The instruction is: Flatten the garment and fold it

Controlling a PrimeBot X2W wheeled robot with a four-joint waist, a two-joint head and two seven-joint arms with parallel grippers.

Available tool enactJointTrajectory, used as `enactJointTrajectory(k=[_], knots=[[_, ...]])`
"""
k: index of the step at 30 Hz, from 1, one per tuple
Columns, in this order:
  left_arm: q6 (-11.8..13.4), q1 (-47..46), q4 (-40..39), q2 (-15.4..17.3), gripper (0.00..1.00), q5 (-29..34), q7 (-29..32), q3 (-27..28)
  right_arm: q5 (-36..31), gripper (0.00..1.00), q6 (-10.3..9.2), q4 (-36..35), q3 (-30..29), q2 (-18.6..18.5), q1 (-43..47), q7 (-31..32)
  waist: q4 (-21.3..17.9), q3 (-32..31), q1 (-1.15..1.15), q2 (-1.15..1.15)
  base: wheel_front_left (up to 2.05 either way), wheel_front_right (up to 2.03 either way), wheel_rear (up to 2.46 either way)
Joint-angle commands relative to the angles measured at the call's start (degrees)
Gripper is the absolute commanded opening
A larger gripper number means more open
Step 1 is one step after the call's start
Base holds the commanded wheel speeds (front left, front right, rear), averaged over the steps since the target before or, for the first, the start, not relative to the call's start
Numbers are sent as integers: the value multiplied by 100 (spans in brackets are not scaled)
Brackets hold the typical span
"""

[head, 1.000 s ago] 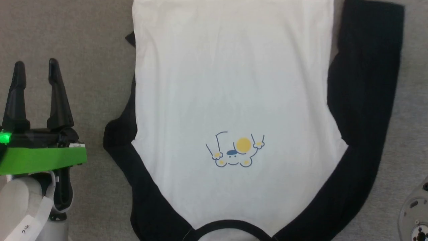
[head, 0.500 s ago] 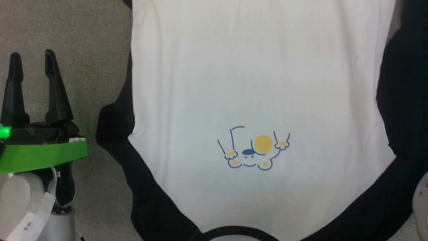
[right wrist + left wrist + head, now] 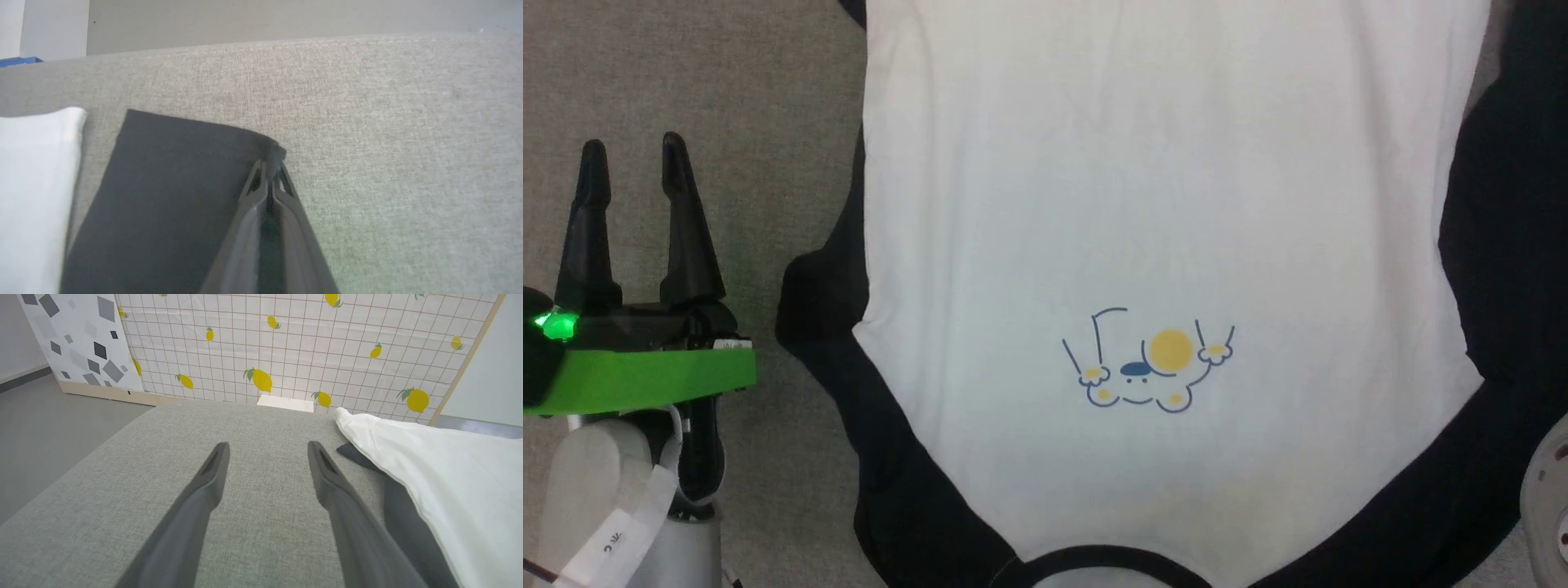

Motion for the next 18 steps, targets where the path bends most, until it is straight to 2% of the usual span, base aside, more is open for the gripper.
enactJointTrajectory(k=[1, 5, 8, 13, 18], knots=[[-37, -18, 24, 8, 100, 74, -27, -32, 71, 0, -6, -11, -92, 44, 218, -110, -58, -328, -1, 0, 0, 0, 0], [-38, 36, 133, 42, 100, 116, -27, -114, 461, 0, -6, -178, -273, -107, 444, -507, -159, -813, -1, 0, 0, 0, 0], [-38, 159, 214, 56, 100, 156, -27, -116, 756, 0, -6, -275, -375, -411, 787, -669, -273, -1254, -1, 0, 0, 0, 0], [-38, 487, 291, 11, 100, 244, -27, -41, 1046, 0, -6, -418, -409, -947, 1482, -620, -470, -2025, -1, 0, 0, 0, 0], [-38, 926, 312, -72, 100, 339, -27, 172, 1302, 0, -6, -573, -611, -1142, 2075, -474, -727, -2639, -1, 0, 0, 0, 0]])
